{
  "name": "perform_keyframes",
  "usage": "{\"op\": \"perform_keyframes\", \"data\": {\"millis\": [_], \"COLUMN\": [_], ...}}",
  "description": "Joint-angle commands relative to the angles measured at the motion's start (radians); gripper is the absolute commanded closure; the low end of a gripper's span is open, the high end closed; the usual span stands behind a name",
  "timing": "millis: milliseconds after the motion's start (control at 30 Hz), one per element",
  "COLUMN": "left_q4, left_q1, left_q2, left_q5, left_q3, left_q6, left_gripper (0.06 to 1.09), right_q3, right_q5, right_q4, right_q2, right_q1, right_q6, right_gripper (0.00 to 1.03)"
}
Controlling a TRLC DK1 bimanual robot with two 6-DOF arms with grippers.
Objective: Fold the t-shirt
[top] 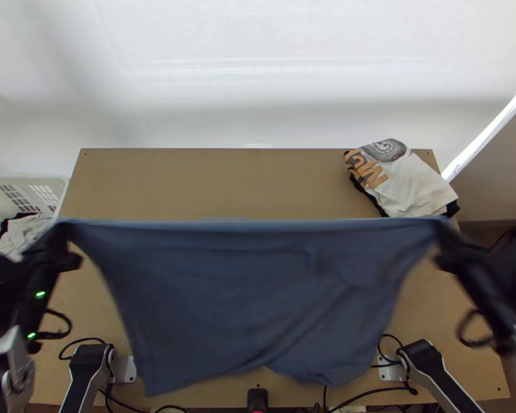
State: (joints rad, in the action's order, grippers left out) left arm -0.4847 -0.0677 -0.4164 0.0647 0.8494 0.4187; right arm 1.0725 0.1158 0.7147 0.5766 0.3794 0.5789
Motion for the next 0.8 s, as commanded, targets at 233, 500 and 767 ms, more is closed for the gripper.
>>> {"op": "perform_keyframes", "data": {"millis": [233, 500, 767], "left_q4": [0.198, 0.359, 0.465], "left_q1": [0.012, 0.012, 0.012], "left_q2": [-0.271, -0.527, -0.776], "left_q5": [0.049, 0.06, 0.063], "left_q3": [-0.102, -0.089, -0.019], "left_q6": [-0.009, -0.032, -0.04], "left_gripper": [1.05, 1.05, 1.05], "right_q3": [-0.21, -0.207, -0.149], "right_q5": [-0.096, -0.163, -0.163], "right_q4": [-0.313, -0.483, -0.592], "right_q2": [0.223, 0.482, 0.713], "right_q1": [-0.023, -0.125, -0.149], "right_q6": [0.044, 0.019, 0.016], "right_gripper": [1.0, 1.0, 1.0]}}
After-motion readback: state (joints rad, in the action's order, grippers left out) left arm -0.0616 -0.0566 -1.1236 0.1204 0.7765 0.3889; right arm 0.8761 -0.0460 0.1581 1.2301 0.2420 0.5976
